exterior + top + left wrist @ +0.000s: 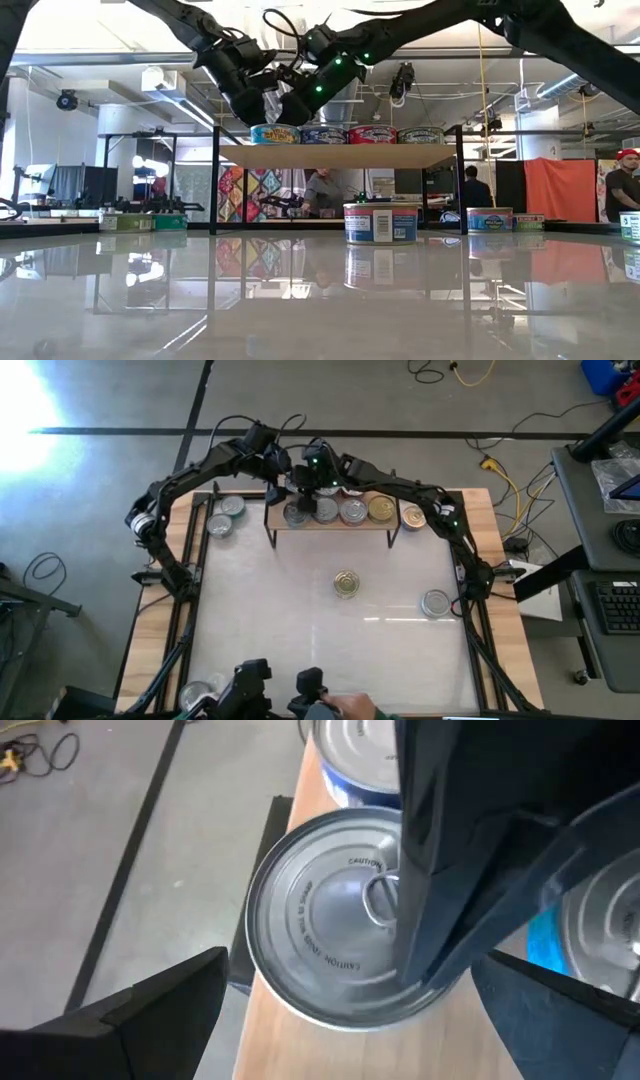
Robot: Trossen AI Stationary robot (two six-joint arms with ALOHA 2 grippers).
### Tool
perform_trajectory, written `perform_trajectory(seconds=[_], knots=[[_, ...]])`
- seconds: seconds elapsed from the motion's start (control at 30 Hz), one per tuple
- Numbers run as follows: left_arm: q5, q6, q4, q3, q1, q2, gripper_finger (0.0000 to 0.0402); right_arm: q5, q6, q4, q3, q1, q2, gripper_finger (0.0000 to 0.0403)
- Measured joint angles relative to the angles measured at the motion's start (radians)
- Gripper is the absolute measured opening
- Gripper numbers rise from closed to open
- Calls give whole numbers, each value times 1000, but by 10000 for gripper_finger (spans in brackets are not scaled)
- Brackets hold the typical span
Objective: Stack canned seafood by type on shelf
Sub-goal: Put the bottom right yellow-blue tuna can on the shelf, then adjust the green-blue tuna can on the shelf
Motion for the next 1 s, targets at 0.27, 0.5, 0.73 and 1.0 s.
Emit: perform_trajectory(seconds=[0.27, 0.5, 0.73, 1.0], knots=[[-48, 17, -60, 0, 0, -101, 400, 7, -3, -10, 31, 0, -18, 13], [46, -113, -170, -11, -22, -265, 399, 5, -40, -71, 42, 2, -94, 13], [26, -192, -78, -189, -230, -363, 382, 0, -45, -209, 40, 23, -193, 13], [-59, -268, 176, -366, -303, -375, 365, 16, -35, -394, 32, 101, -285, 13]])
